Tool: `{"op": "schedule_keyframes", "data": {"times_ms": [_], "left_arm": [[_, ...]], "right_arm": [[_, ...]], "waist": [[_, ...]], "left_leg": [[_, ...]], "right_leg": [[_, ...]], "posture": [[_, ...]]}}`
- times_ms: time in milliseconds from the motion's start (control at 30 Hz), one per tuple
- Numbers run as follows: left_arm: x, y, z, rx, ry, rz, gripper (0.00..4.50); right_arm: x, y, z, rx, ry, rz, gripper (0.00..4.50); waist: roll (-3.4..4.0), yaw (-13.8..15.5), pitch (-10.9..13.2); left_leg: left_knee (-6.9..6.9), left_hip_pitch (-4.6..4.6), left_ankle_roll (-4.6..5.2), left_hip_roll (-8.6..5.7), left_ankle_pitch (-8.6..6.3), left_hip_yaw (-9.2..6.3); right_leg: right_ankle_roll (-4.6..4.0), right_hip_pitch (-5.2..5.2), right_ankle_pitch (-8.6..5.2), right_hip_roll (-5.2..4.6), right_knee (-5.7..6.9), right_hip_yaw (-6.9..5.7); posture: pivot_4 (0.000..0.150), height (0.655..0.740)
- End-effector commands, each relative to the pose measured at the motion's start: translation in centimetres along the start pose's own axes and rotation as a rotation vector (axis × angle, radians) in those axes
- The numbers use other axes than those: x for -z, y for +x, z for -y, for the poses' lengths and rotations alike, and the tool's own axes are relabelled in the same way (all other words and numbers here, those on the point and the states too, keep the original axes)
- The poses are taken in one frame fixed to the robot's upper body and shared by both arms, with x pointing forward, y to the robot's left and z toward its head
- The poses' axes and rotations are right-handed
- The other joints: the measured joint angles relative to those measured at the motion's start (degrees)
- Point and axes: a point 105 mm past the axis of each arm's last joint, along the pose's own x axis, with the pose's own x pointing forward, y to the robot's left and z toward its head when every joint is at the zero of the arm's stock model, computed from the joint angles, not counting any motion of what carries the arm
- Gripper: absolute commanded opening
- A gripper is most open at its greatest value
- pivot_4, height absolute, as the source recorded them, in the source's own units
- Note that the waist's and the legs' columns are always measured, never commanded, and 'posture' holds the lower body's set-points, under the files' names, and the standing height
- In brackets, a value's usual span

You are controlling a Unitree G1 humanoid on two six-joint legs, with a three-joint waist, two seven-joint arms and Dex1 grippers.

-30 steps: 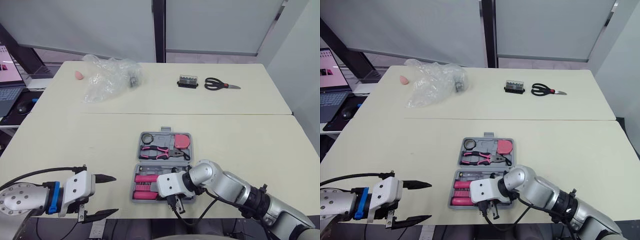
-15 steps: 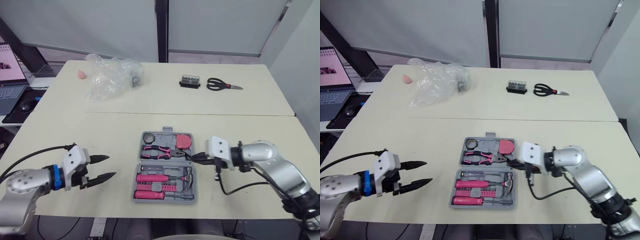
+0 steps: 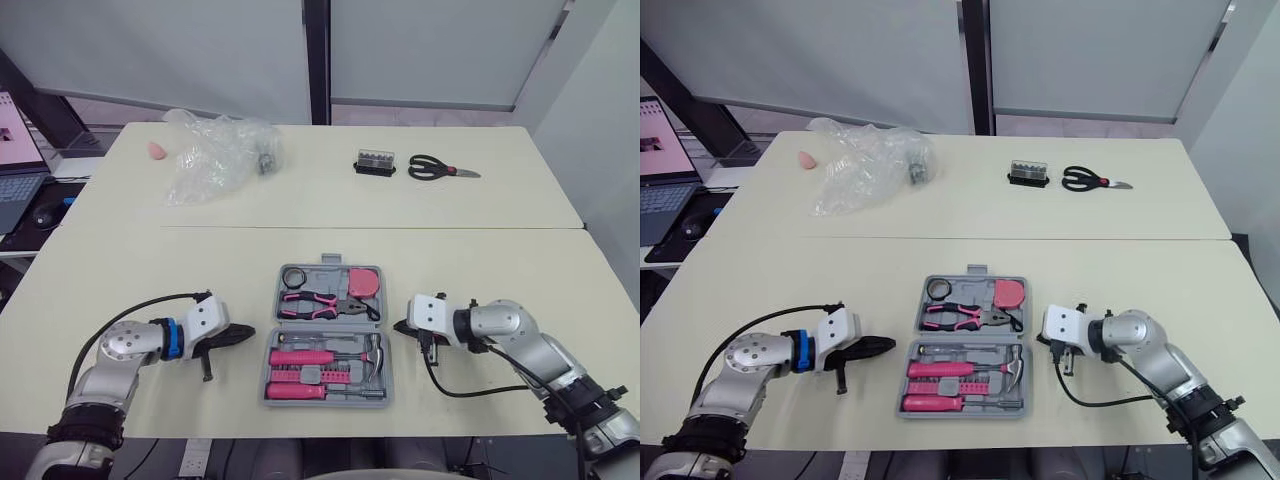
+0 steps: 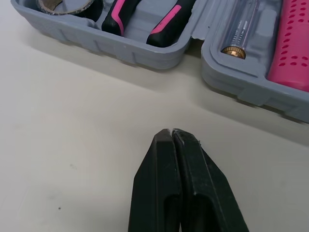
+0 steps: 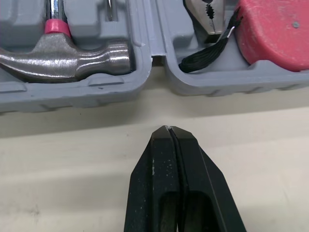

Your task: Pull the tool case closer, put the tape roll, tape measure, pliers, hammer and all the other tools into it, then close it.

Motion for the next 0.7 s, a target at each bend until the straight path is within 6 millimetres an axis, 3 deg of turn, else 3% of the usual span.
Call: {"op": "schedule_keyframes", "data": {"times_ms": [33, 433, 700], "left_arm": [[-0.3, 1.2, 0.1, 0.014, 0.022, 0.009, 0.02], [-2.3, 4.3, 1.1, 0.093, 0.066, 0.05, 0.02], [-3.4, 4.7, 2.3, 0.143, 0.064, 0.079, 0.02]], "right_arm": [[-0.7, 0.2, 0.3, 0.004, -0.042, 0.02, 0.0], [-2.4, 1.5, -0.1, -0.014, -0.047, 0.068, 0.0], [-2.9, 1.9, -0.6, -0.033, -0.045, 0.082, 0.0]], "waist": [[0.03, 0.1, 0.0], [0.05, 0.3, 0.0], [0.04, 0.2, 0.0]], "left_leg": [[0.0, 0.04, 0.0, -0.01, 0.0, 0.0], [0.07, 0.05, 0.0, -0.03, 0.0, -0.06], [0.09, 0.05, 0.0, -0.03, 0.0, -0.08]], "right_leg": [[0.0, 0.05, 0.0, -0.01, 0.0, 0.0], [0.01, 0.13, 0.01, -0.02, 0.01, -0.04], [0.02, 0.14, 0.01, -0.02, 0.01, -0.04]], "posture": [[0.15, 0.74], [0.15, 0.74], [0.15, 0.74]]}}
